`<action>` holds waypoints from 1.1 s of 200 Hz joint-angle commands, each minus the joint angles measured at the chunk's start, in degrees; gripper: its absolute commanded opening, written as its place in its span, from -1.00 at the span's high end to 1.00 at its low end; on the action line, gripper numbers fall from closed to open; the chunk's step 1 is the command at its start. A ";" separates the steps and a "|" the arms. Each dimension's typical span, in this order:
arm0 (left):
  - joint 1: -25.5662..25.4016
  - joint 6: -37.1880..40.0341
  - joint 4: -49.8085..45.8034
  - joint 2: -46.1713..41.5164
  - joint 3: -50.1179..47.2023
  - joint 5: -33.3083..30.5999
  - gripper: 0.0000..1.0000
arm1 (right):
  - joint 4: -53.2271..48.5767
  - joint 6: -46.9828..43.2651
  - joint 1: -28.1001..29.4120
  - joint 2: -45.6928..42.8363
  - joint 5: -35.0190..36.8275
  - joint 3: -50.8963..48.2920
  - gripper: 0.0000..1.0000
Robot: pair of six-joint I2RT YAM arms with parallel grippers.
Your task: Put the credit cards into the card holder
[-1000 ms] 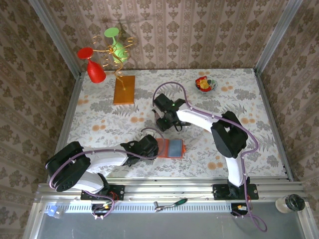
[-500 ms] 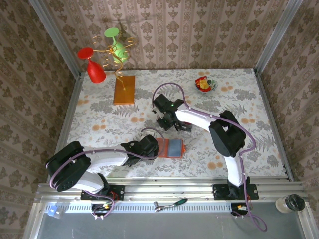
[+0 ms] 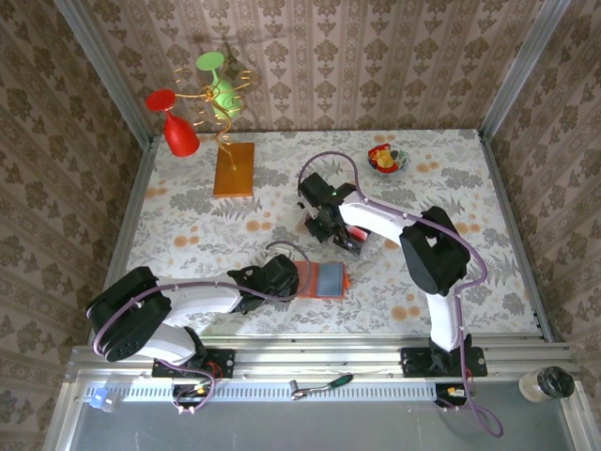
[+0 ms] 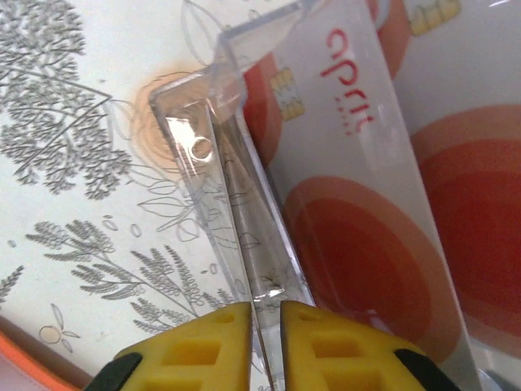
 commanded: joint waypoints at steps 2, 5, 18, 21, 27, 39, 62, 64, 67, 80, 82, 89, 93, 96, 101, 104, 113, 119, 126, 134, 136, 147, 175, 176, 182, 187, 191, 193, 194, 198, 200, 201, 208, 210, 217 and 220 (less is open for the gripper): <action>-0.39 -1.06 0.72 1.64 0.85 1.10 -0.40 | -0.85 0.65 -0.34 -1.72 0.12 0.04 0.53; -0.35 -1.06 0.71 1.64 0.89 1.12 -0.40 | -0.87 0.66 -0.35 -1.67 0.07 0.25 0.52; -0.35 -1.14 0.67 1.69 0.90 1.07 -0.40 | -1.06 0.66 -0.41 -1.32 -0.35 0.98 0.51; -0.34 -1.12 0.67 1.72 0.90 1.04 -0.41 | -1.10 0.66 -0.35 -1.18 -0.41 1.14 0.51; -0.36 -1.12 0.67 1.66 0.90 1.06 -0.40 | -1.25 0.71 -0.34 -1.00 -0.46 1.50 0.51; -0.34 -1.15 0.60 1.65 0.90 1.03 -0.40 | -1.38 0.84 -0.35 -0.79 -0.63 1.98 0.50; -0.38 -1.15 0.48 1.65 0.89 0.97 -0.40 | -1.64 0.92 -0.34 -0.61 -1.02 2.84 0.50; -0.42 -1.15 0.49 1.60 0.89 0.98 -0.40 | -1.64 0.97 -0.34 -0.61 -1.03 2.92 0.50; -0.44 -1.12 0.50 1.60 0.90 1.02 -0.40 | -1.69 0.93 -0.30 -0.54 -1.03 3.07 0.50; -0.42 -1.15 0.49 1.56 0.89 0.95 -0.40 | -1.81 0.90 -0.34 -0.44 -1.13 3.46 0.50; -0.43 -1.10 0.45 1.58 0.87 0.95 -0.40 | -1.90 0.92 -0.39 -0.41 -1.12 3.49 0.50; -0.38 -1.15 0.45 1.65 0.90 0.92 -0.40 | -2.04 0.95 -0.35 -0.28 -1.27 3.71 0.51; -0.44 -1.15 0.45 1.63 0.90 0.95 -0.40 | -2.03 0.97 -0.34 -0.21 -1.38 3.83 0.51; -0.43 -1.15 0.48 1.62 0.90 0.93 -0.40 | -2.07 0.98 -0.36 -0.19 -1.38 3.83 0.51; -0.43 -1.19 0.57 1.64 0.90 0.93 -0.40 | -2.09 0.94 -0.34 -0.02 -1.53 3.85 0.51; -0.43 -1.15 0.57 1.60 0.90 0.90 -0.40 | -2.05 1.01 -0.34 0.00 -1.48 3.81 0.52; -0.41 -1.14 0.57 1.69 0.90 0.92 -0.40 | -2.08 0.97 -0.30 0.23 -1.47 3.94 0.54; -0.42 -1.15 0.67 1.69 0.87 0.95 -0.41 | -2.08 0.92 -0.34 0.34 -1.47 3.88 0.55; -0.43 -1.14 0.67 1.68 0.90 1.01 -0.40 | -2.16 0.85 -0.34 0.52 -1.55 3.99 0.57; -0.43 -1.12 0.67 1.73 0.90 1.04 -0.41 | -2.25 0.84 -0.32 0.70 -1.54 3.94 0.59; -0.47 -1.14 0.67 1.74 0.94 1.04 -0.40 | -2.25 0.84 -0.31 0.71 -1.49 3.96 0.60; -0.45 -1.15 0.67 1.70 0.90 1.03 -0.40 | -2.34 0.62 -0.34 0.92 -1.48 4.09 0.66; -0.46 -1.24 0.67 1.63 0.81 0.97 -0.40 | -2.36 -0.27 -0.34 0.53 -1.94 4.29 0.84; -0.44 -1.24 0.67 1.64 0.76 0.96 -0.40 | -2.39 -0.24 -0.34 0.48 -1.92 4.34 0.84; -0.43 -1.24 0.67 1.58 0.81 1.03 -0.40 | -2.38 -0.55 -0.34 0.31 -2.08 4.51 0.89; -0.45 -1.26 0.67 1.65 0.79 1.03 -0.40 | -2.37 -0.71 -0.34 0.08 -2.21 4.61 0.90; -0.43 -1.24 0.67 1.65 0.76 1.04 -0.40 | -2.43 -0.87 -0.34 0.03 -2.24 4.71 0.91; -0.43 -1.24 0.67 1.65 0.73 0.99 -0.40 | -2.43 -0.95 -0.34 -0.01 -2.30 4.79 0.92; -0.47 -1.24 0.67 1.65 0.73 0.93 -0.40 | -2.43 -0.98 -0.34 -0.09 -2.33 4.81 0.93; -0.43 -1.26 0.66 1.65 0.71 0.90 -0.40 | -2.43 -1.13 -0.34 -0.27 -2.50 5.01 0.96; -0.45 -1.26 0.62 1.54 0.72 0.87 -0.40 | -2.47 -1.21 -0.34 -0.37 -2.52 5.09 0.98; -0.44 -1.34 0.60 1.55 0.72 0.87 -0.40 | -2.45 -1.24 -0.34 -0.40 -2.52 5.13 0.99; -0.44 -1.35 0.67 1.55 0.64 0.93 -0.40 | -2.48 -1.43 -0.26 -0.85 -2.68 5.32 1.00; -0.43 -1.33 0.67 1.51 0.64 0.92 -0.40 | -2.51 -1.44 -0.26 -0.94 -2.70 5.50 1.00; -0.43 -1.41 0.69 1.47 0.57 0.85 -0.40 | -2.67 -1.60 -0.10 -1.45 -2.87 5.83 1.00; -0.43 -1.41 0.67 1.46 0.55 0.86 -0.40 | -2.69 -1.66 -0.02 -1.75 -2.88 5.91 1.00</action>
